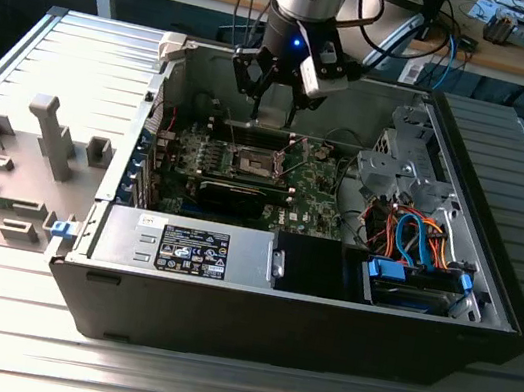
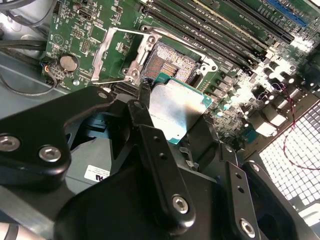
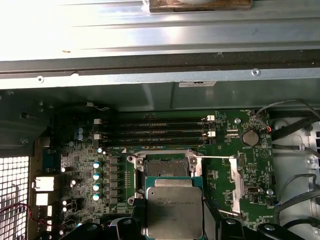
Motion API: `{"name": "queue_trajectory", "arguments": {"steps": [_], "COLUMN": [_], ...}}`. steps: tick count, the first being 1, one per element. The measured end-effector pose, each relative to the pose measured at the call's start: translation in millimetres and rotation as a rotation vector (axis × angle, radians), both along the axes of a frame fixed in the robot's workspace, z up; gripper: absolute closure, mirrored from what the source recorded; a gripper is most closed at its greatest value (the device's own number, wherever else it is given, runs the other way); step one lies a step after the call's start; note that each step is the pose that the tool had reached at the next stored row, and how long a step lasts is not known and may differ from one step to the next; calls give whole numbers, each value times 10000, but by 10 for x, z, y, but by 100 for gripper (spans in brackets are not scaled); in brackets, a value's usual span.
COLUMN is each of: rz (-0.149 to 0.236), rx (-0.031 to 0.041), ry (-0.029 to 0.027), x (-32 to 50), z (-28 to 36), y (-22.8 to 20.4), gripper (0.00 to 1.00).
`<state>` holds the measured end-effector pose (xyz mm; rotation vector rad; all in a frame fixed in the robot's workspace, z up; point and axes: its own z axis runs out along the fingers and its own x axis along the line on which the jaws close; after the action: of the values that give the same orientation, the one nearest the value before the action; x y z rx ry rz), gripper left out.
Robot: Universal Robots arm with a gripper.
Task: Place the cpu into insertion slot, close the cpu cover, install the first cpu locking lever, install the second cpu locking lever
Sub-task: 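Place the cpu into insertion slot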
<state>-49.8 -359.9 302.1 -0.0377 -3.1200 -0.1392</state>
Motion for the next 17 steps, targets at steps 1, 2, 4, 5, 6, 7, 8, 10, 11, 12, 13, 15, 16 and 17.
{"name": "queue_trajectory", "arguments": {"steps": [1, 2, 4, 5, 6, 7, 8, 10, 11, 12, 13, 15, 16, 17], "rz": [-1, -12, -33, -55, -84, -99, -114, -185, -212, -233, -262, -300, -312, -329], "rx": [0, 0, 0, 0, 1, 0, 0, -2, -6, -7, -8, -7, -8, -7], "ry": [0, 0, -1, -1, -1, 0, 0, -1, -1, 0, 0, 0, 0, -1], "x": [0, 0, 0, 0, 0, 0, 0, 0, 0, 0, 0, 0, 0, 0], "z": [0, 0, 0, 0, -1, 0, 0, -1, 0, 0, -1, -1, -1, -2], "y": [0, 0, 0, 0, 0, 0, 0, 0, 0, 0, 0, 0, 0, 0], "gripper": [46, 46, 46, 46, 46, 46, 46, 46, 46, 46, 46, 46, 46, 46]}}
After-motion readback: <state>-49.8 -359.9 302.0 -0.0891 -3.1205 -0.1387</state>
